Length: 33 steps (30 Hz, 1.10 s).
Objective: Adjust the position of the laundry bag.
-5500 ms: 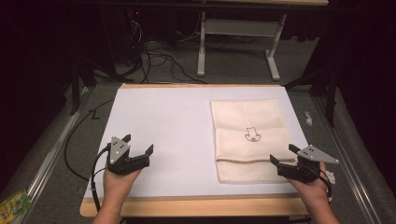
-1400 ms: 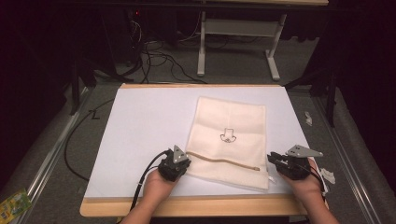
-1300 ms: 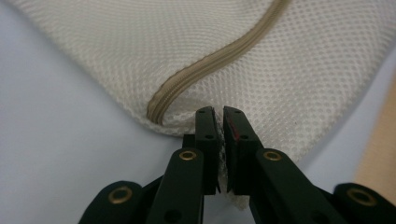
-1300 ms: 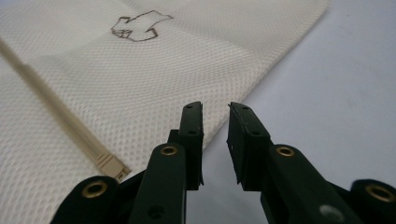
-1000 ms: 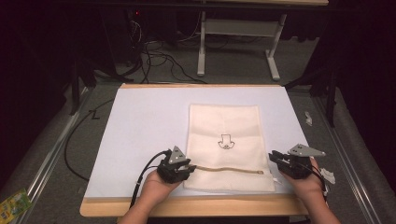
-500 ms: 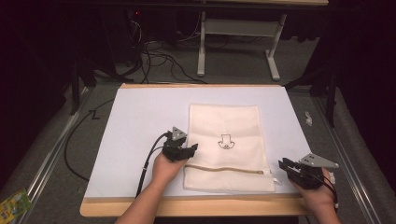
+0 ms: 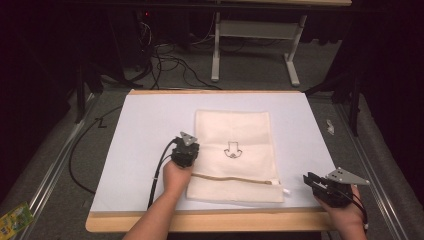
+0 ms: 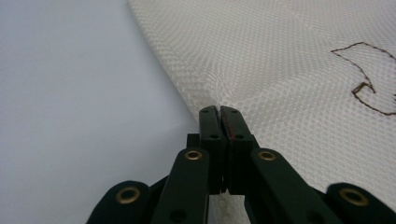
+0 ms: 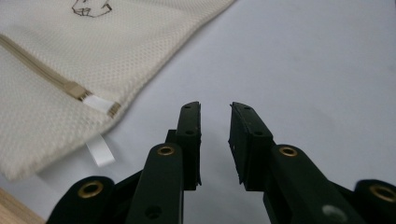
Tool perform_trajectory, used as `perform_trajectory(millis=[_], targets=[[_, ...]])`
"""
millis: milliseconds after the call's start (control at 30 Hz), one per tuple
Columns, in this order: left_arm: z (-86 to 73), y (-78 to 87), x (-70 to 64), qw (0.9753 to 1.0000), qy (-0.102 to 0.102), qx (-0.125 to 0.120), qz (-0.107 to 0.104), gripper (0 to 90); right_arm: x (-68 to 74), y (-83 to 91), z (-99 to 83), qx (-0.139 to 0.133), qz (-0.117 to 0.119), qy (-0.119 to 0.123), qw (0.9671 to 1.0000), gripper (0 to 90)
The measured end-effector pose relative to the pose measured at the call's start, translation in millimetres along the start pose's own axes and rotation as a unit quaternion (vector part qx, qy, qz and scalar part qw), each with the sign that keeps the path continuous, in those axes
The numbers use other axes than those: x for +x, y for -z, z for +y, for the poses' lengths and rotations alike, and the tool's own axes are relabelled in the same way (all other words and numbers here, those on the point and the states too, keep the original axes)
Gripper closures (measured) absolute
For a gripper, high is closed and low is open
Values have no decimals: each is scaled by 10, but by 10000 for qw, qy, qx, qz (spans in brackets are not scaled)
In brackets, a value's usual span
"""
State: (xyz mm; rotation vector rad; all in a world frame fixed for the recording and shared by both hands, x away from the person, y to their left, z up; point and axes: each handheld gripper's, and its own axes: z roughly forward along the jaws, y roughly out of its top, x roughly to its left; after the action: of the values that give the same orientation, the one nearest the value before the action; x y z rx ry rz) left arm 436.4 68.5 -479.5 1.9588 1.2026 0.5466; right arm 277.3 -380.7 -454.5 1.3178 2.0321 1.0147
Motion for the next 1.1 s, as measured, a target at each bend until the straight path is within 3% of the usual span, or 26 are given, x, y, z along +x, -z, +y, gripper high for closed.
perform_trajectory(millis=[33,100,133,233,333,433,533,600,667,867,1100], targets=[[-36,24,93,9999,155,4,44,888,17,-24,19,9,35,24,10000,745],[-82,87,217,9989,430,31,-178,885,49,-92,64,25,108,79,9999,744],[-117,128,215,9993,287,-34,-225,838,92,-170,117,48,196,135,9997,736],[-139,171,204,9996,158,-101,-192,581,144,-252,178,55,303,231,9993,718],[-202,338,210,9994,58,-341,-83,469,249,-390,283,48,469,347,9983,676],[-231,434,206,9993,29,-369,-56,446,300,-462,334,68,539,319,9980,618],[-287,696,106,9979,-138,-603,-200,396,363,-586,397,105,803,170,9966,588],[-299,757,77,9972,-226,-662,-259,385,387,-617,414,146,853,114,9962,582],[-330,879,21,9942,-443,-851,-483,424,451,-713,447,278,1013,-23,9945,573],[-307,854,26,9928,-463,-905,-628,427,531,-756,439,447,1011,-19,9939,595],[-225,923,17,9911,-541,-909,-810,458,605,-733,329,635,761,-59,9951,584]])
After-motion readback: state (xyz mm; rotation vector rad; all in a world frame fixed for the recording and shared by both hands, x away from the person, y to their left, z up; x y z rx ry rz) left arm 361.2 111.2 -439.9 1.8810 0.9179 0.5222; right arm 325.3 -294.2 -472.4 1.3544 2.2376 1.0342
